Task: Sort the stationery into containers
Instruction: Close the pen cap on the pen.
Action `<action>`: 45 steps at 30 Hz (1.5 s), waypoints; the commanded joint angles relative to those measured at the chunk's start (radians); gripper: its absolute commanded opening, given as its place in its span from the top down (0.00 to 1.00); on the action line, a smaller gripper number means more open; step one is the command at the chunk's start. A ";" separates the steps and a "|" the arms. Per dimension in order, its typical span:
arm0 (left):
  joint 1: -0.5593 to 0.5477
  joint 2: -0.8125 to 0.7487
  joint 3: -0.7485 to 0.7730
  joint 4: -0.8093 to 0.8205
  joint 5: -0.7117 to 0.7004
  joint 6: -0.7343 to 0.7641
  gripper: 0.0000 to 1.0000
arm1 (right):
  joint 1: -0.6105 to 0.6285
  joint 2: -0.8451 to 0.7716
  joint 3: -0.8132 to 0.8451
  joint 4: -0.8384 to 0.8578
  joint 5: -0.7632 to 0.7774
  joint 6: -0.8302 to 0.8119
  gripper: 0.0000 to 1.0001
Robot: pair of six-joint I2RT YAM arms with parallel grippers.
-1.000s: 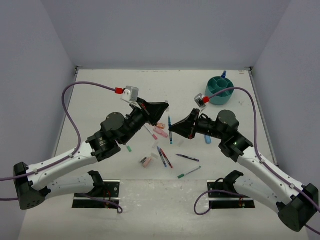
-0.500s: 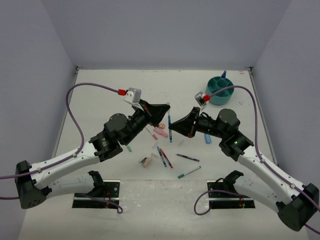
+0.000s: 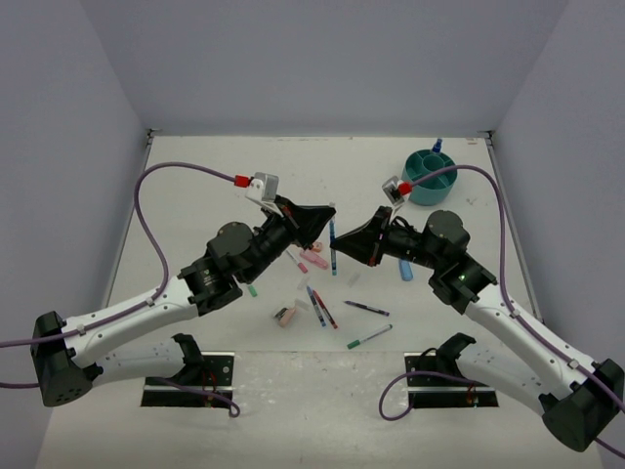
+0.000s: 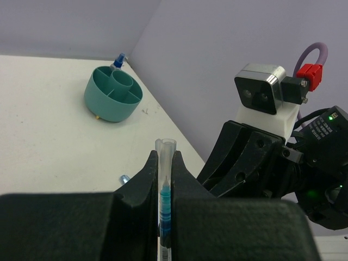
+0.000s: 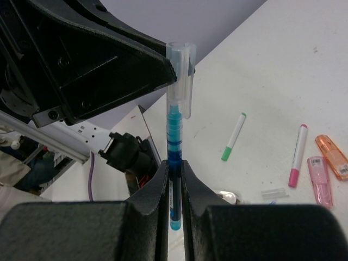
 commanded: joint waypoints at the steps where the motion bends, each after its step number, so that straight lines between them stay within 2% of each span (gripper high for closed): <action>1: -0.002 -0.007 -0.019 0.037 0.012 -0.011 1.00 | 0.002 -0.002 0.072 0.028 0.048 0.014 1.00; 13: -0.002 -0.020 -0.037 0.058 0.010 -0.018 1.00 | 0.003 0.015 0.116 0.047 0.064 0.050 1.00; 20: -0.003 -0.018 -0.035 0.050 0.019 -0.018 1.00 | 0.002 0.013 0.154 0.072 0.037 -0.021 1.00; 21: -0.002 -0.019 -0.037 0.049 0.019 -0.017 0.98 | 0.002 0.012 0.155 0.080 0.035 -0.034 1.00; 27: -0.002 -0.038 -0.034 0.043 0.017 0.003 0.73 | 0.002 0.020 0.160 0.052 0.014 -0.077 1.00; 33: -0.002 -0.050 -0.022 0.037 0.012 0.026 0.71 | 0.003 0.022 0.174 0.028 -0.006 -0.088 1.00; 35: -0.002 -0.051 -0.022 0.041 0.026 0.031 0.72 | 0.002 0.021 0.185 0.024 -0.014 -0.092 1.00; 38: -0.002 -0.046 -0.022 0.051 0.043 0.039 0.81 | 0.002 0.026 0.196 0.016 -0.024 -0.095 1.00; 42: -0.002 -0.035 -0.022 0.068 0.089 0.044 0.86 | 0.002 0.026 0.201 0.016 -0.018 -0.096 1.00; 45: -0.002 -0.027 -0.023 0.074 0.112 0.051 0.96 | 0.002 0.028 0.210 0.015 -0.021 -0.098 1.00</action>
